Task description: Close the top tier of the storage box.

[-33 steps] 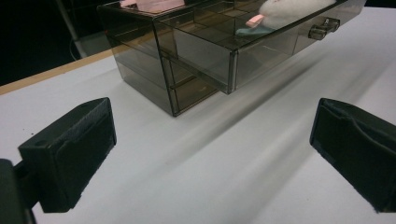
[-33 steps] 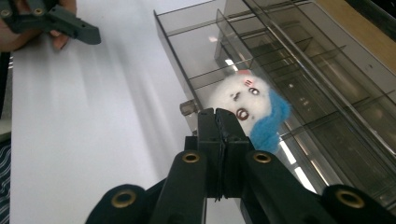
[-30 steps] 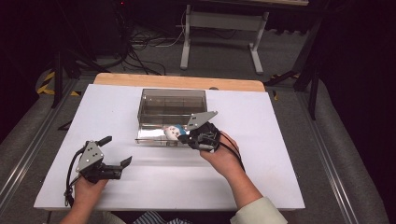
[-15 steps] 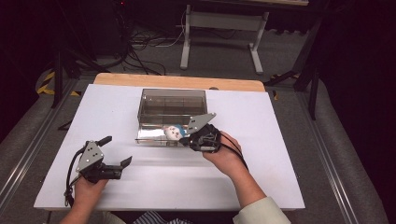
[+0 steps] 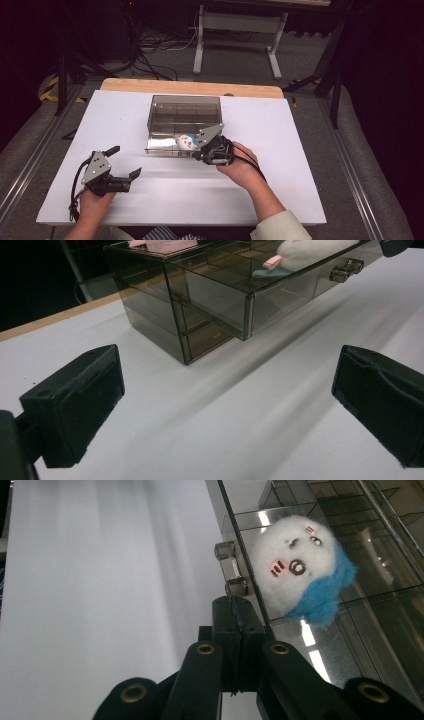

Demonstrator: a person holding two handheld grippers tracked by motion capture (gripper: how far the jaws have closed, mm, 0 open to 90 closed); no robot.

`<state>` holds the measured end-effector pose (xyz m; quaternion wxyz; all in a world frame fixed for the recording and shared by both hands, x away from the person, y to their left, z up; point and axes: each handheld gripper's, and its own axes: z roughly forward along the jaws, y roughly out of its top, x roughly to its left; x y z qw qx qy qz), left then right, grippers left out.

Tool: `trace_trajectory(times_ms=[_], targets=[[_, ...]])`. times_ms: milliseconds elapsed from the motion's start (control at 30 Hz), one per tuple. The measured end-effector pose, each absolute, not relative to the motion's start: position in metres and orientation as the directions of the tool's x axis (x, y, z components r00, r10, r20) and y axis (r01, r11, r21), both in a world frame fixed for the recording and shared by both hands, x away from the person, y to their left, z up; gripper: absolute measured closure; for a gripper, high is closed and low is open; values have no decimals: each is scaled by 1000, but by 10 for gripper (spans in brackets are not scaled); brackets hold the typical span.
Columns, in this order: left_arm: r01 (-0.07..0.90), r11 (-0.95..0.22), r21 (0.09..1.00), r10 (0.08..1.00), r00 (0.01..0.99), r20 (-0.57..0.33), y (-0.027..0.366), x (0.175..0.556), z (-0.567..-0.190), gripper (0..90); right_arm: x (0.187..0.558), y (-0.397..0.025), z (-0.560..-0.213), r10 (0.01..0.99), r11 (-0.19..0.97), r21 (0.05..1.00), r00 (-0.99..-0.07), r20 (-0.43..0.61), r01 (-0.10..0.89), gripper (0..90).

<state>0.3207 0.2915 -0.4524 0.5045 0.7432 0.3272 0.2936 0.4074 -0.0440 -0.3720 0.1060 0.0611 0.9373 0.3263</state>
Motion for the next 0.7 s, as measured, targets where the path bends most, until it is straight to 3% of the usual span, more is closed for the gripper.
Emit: trace_trajectory(times_ms=[700], targets=[[189, -277, 942, 782, 614, 107, 291, 321, -452, 14, 409, -33, -384, 206, 811, 583, -956, -211, 46, 900]])
